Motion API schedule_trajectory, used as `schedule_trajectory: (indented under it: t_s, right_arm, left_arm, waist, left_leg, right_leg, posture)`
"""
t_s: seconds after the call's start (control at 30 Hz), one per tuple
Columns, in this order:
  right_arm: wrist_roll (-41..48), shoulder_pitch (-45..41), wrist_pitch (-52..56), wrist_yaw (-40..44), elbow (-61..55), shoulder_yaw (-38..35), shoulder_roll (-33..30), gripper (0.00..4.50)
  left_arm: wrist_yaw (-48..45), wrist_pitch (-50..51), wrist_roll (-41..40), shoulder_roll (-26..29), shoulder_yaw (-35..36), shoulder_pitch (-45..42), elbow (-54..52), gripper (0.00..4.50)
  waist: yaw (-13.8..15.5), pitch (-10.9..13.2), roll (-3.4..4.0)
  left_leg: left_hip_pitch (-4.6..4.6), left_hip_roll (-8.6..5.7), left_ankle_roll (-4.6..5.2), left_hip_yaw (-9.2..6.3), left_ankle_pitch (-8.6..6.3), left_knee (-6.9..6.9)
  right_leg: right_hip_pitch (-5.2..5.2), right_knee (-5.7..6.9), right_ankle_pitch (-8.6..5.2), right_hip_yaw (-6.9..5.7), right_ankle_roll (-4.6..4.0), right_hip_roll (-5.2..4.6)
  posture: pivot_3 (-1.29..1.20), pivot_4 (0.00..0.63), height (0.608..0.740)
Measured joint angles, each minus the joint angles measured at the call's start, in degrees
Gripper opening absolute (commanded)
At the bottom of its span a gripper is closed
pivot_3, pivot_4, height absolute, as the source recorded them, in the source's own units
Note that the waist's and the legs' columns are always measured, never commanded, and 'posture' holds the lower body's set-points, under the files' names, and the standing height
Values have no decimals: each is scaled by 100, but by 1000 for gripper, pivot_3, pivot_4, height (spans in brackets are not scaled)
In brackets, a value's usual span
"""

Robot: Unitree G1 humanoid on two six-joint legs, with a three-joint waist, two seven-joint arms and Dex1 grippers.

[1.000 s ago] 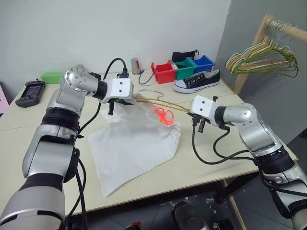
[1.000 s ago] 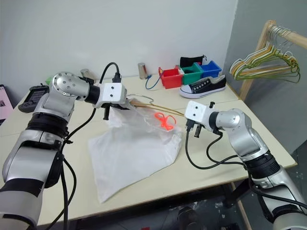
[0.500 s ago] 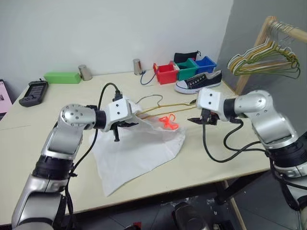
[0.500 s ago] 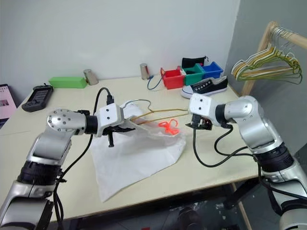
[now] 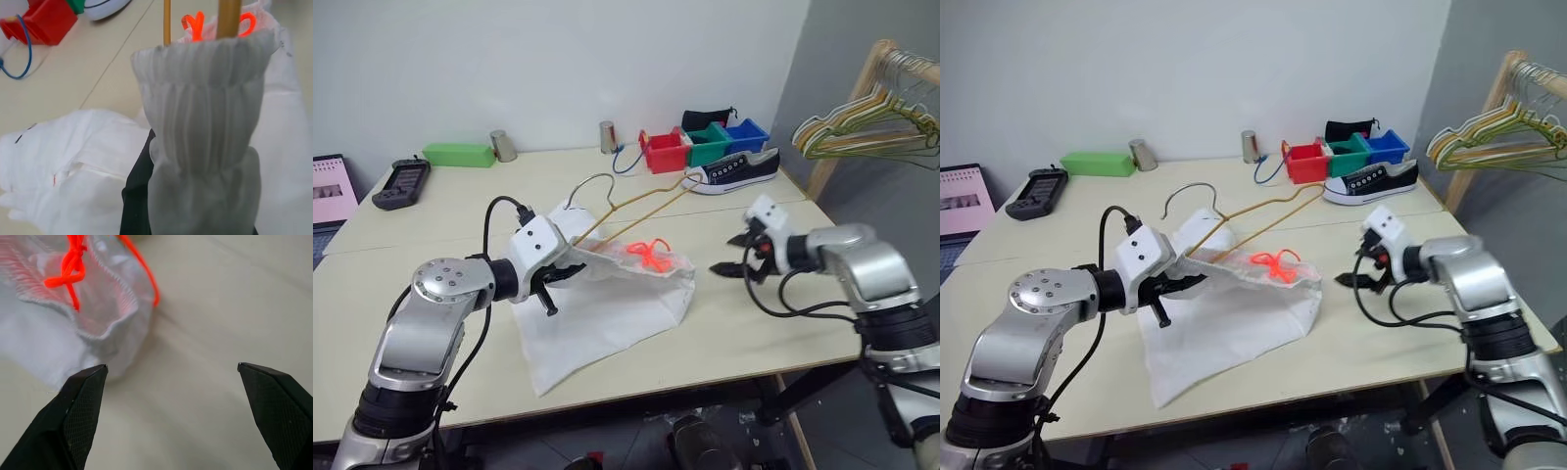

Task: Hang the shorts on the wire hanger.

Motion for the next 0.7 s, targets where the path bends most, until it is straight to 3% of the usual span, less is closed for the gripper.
schedule_trajectory:
  t_s: [0.33, 0.47, 0.5, 0.57, 0.7]
  right_arm:
    - [652, -115, 822, -309, 40, -6, 595, 4490]
    - [701, -128, 827, -695, 482, -198, 961, 3851]
    - [713, -128, 840, -732, 535, -225, 980, 3481]
    - [776, -140, 845, -742, 570, -268, 935, 3186]
    - [843, -144, 809, -732, 563, -273, 782, 2176]
  left_arm:
    - [227, 70, -257, 208, 63, 11, -22, 0]
    - [341, 84, -319, 209, 58, 10, -27, 0]
    - [363, 84, -323, 209, 58, 10, -28, 0]
    - [406, 84, -342, 209, 58, 10, -28, 0]
    - [477, 84, -377, 228, 58, 10, -27, 0]
  waist:
    - [283, 0, 0]
    - [334, 0, 0]
    - [343, 1, 1]
    - [369, 0, 1]
    - [387, 1, 1]
  left_leg:
    - [0, 1, -1, 1, 0, 0]
    - [-1, -1, -1, -1, -1, -1]
    - [-1, -2, -1, 0, -1, -1]
    - [-1, -1, -1, 0, -1, -1]
    - [-1, 1, -1, 2, -1, -2]
  right_leg:
    - [-1, -4, -2, 2, -4, 2]
    - [0, -4, -2, 0, -6, 2]
    - [-1, -4, -1, 1, -6, 1]
    - [-1, -4, -2, 1, -6, 1]
    - [-4, -4, -4, 1, -9, 2]
  posture:
    - [-198, 44, 740]
    - [-198, 44, 740]
    - [-198, 44, 740]
    - [-195, 43, 740]
    - [-196, 43, 740]
